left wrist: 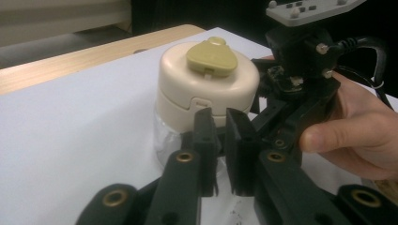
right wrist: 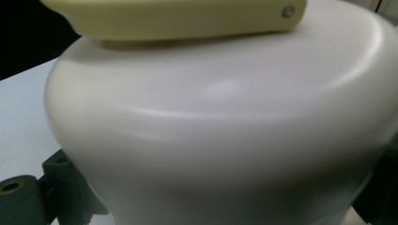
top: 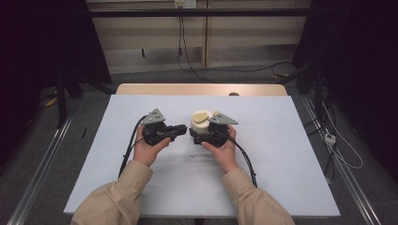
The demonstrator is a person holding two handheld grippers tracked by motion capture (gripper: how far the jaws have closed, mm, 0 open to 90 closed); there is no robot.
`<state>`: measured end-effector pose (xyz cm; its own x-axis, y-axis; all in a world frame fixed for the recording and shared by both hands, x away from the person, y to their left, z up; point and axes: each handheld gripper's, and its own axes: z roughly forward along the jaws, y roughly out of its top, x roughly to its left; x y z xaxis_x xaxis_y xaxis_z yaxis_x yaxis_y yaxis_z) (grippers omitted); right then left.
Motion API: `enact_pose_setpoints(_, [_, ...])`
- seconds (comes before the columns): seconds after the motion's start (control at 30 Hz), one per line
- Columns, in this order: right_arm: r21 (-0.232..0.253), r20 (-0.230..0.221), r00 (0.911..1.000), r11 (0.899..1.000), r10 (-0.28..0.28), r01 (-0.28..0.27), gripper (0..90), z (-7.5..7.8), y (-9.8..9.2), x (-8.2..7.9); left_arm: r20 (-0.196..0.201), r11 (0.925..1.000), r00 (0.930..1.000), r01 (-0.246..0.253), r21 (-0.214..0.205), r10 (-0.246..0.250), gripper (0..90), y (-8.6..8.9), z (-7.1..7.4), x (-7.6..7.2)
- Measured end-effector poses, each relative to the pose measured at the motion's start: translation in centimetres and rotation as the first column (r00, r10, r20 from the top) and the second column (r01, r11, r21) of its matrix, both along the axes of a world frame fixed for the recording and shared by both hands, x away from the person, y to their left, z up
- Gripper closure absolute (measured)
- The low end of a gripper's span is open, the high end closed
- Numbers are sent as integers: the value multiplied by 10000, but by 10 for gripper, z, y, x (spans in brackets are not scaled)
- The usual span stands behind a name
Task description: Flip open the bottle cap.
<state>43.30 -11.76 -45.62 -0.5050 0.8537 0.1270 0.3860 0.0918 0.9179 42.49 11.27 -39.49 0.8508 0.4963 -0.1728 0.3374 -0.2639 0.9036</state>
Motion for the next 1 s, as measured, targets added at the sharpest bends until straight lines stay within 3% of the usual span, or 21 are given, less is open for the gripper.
enact_pose_setpoints(0.17, [19,-12,10000,10000,-11,11,48,0,0,0,31,9997,9999,157,205,-157,899,-6,1,2])
enact_pose_setpoints(1.0, [26,-44,10000,10000,-29,30,46,0,0,0,-196,9972,9997,-132,743,147,900,-20,8,18])
